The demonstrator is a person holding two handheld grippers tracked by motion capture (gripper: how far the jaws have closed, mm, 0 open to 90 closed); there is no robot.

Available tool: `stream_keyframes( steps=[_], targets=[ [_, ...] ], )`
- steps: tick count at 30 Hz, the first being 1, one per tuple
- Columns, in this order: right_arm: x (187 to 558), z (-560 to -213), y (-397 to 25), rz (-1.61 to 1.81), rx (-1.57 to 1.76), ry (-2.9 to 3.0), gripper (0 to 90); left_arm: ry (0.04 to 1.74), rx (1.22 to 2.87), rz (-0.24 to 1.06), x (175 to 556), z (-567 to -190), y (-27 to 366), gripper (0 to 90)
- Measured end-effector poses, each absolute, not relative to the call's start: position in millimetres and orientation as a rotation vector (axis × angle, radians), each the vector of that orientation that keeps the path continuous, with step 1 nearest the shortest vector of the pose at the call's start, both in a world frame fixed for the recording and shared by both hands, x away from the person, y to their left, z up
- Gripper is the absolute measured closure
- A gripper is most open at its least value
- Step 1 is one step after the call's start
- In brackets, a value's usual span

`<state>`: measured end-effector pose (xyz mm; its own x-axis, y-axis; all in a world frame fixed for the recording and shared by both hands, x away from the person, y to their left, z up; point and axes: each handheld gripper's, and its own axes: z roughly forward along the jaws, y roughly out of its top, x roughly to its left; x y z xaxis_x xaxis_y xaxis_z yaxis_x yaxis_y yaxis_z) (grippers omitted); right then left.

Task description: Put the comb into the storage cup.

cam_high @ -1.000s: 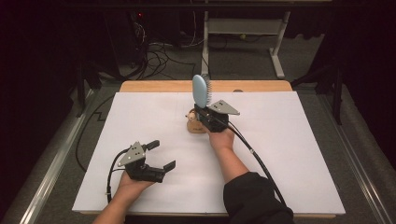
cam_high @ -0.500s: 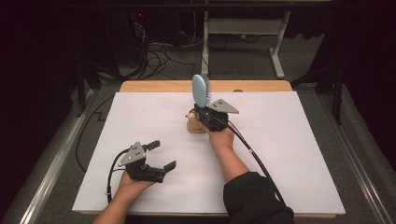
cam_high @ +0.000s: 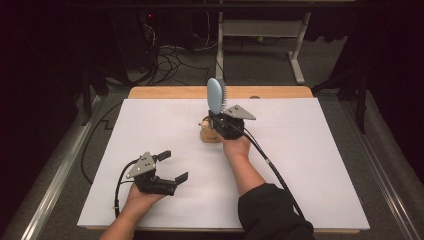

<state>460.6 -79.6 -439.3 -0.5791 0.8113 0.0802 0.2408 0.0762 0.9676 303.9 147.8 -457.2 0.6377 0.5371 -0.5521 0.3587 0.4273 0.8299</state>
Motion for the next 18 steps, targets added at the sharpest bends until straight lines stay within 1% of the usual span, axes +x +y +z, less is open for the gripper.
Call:
stream_keyframes(
  steps=[18],
  targets=[
    [463.9, -438.7, -85.6, 1.526, 1.093, 1.857, 77.7, 0.927, 1.175, 0.133, 304.1, -457.8, 147.7, 1.7]
  ],
)
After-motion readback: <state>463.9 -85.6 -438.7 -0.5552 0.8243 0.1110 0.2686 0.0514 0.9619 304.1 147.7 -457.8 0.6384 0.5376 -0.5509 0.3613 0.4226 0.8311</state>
